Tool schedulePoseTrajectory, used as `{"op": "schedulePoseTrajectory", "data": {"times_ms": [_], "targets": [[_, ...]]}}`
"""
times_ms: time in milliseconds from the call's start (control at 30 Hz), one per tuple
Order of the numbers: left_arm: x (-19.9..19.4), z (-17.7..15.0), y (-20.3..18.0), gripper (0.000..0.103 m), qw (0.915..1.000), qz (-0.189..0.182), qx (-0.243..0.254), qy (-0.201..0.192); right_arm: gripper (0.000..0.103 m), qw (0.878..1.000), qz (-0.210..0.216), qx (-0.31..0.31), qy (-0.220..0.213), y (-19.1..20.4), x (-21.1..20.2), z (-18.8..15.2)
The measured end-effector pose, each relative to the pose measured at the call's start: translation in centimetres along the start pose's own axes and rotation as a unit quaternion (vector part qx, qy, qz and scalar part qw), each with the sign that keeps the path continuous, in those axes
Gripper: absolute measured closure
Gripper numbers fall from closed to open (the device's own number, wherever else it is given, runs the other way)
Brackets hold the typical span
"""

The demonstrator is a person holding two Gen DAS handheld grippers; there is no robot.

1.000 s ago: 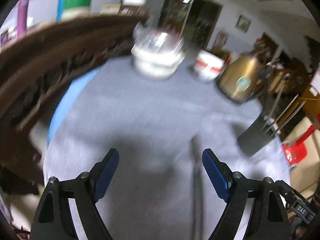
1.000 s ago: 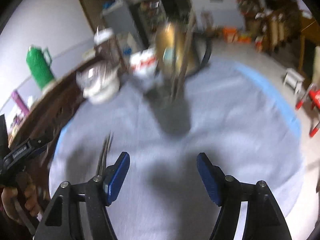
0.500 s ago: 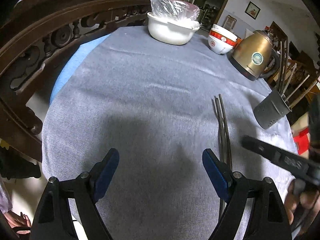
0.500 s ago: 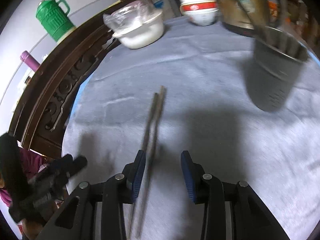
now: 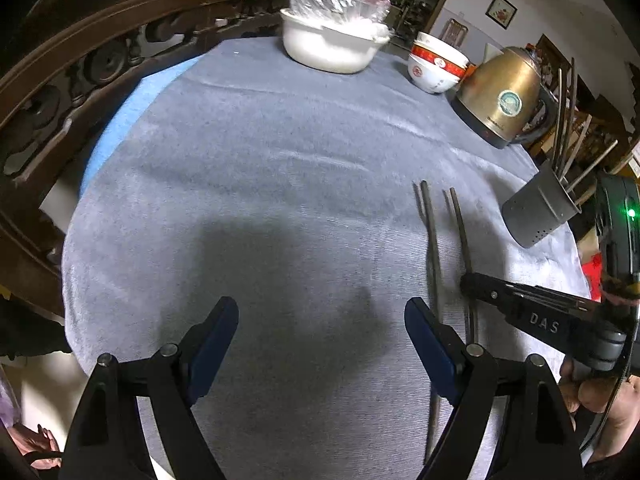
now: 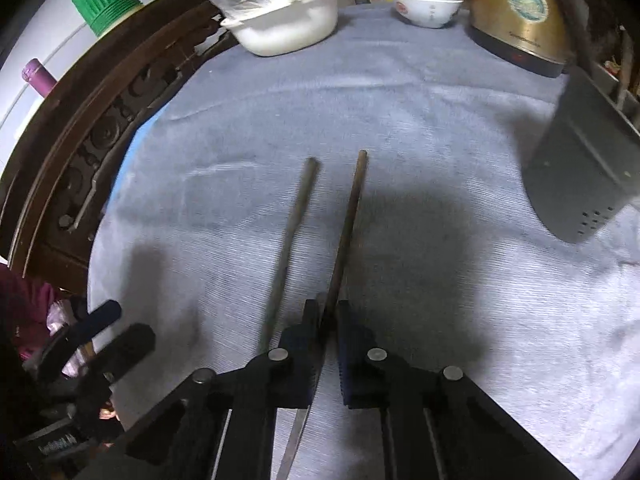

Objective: Organize utensils
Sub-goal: 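Close the right gripper on one chopstick while the left gripper closes on the other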

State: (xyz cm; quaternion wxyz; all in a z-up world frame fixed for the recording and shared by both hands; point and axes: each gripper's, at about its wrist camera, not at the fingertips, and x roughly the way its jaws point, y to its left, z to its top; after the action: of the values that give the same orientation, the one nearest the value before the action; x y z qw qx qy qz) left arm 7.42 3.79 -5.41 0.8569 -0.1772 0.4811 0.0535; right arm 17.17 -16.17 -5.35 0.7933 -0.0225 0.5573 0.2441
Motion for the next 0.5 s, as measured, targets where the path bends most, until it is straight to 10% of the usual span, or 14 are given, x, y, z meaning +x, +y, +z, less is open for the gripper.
{"op": "schedulePoseTrajectory", "data": {"times_ms": [500], "targets": [[5.7, 4.3, -8.1, 0.019, 0.9932, 0.026, 0.064, 0.094, 0.095, 1.000, -0.014, 0.017, 0.010, -5.9, -2.1, -1.1]]}}
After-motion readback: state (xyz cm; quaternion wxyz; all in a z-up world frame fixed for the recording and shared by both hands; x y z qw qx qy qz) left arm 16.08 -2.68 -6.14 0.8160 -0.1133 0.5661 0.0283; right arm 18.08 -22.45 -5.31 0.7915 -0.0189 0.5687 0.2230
